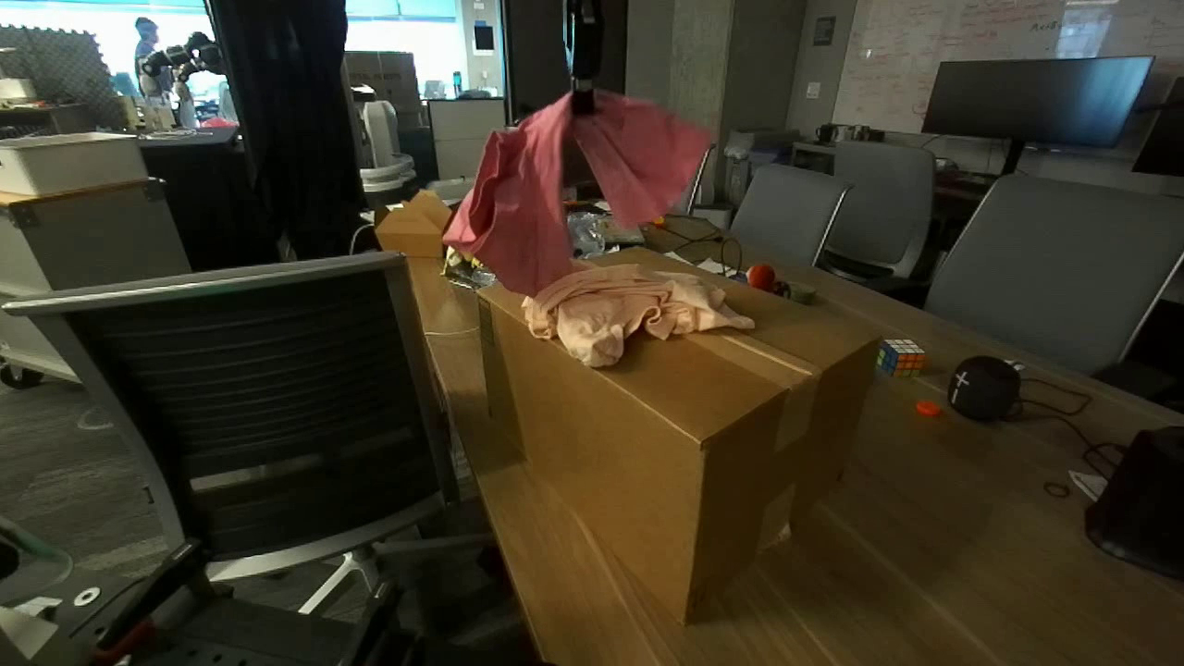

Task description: Place the t-shirts on the brown box

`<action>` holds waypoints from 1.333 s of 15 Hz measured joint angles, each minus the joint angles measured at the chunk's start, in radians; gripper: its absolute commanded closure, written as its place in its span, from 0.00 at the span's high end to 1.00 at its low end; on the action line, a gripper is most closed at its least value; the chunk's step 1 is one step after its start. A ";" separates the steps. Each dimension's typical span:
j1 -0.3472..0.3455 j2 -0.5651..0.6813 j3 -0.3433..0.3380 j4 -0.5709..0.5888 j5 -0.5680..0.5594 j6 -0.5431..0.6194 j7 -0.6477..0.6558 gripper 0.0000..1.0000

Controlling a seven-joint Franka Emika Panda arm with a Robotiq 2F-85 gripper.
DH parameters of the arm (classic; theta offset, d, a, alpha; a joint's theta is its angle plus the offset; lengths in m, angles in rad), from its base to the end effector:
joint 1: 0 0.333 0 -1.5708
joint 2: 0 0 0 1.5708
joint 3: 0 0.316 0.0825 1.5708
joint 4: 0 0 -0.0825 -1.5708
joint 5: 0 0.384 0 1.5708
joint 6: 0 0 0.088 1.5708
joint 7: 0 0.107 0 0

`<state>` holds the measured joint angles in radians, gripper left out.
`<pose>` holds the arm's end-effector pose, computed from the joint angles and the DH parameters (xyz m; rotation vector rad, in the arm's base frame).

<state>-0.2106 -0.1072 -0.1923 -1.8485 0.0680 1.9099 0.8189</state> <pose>0.5023 -0.2137 0.5806 -2.4540 1.7514 -0.2191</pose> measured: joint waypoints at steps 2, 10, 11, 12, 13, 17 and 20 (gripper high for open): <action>0.001 0.001 0.001 -0.013 0.016 -0.001 -0.028 0.66; 0.027 -0.017 0.021 -0.113 0.065 -0.003 -0.322 1.00; 0.034 -0.029 0.032 -0.134 0.062 -0.008 -0.357 1.00; 0.043 -0.043 0.045 -0.158 0.055 -0.018 -0.387 1.00; 0.053 -0.060 0.059 -0.183 0.051 -0.029 -0.414 1.00; 0.098 -0.139 0.120 -0.281 0.022 -0.098 -0.508 1.00; 0.129 -0.189 0.154 -0.330 -0.016 -0.161 -0.585 1.00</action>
<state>-0.0815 -0.2960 -0.0379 -2.1785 0.0518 1.7491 0.2335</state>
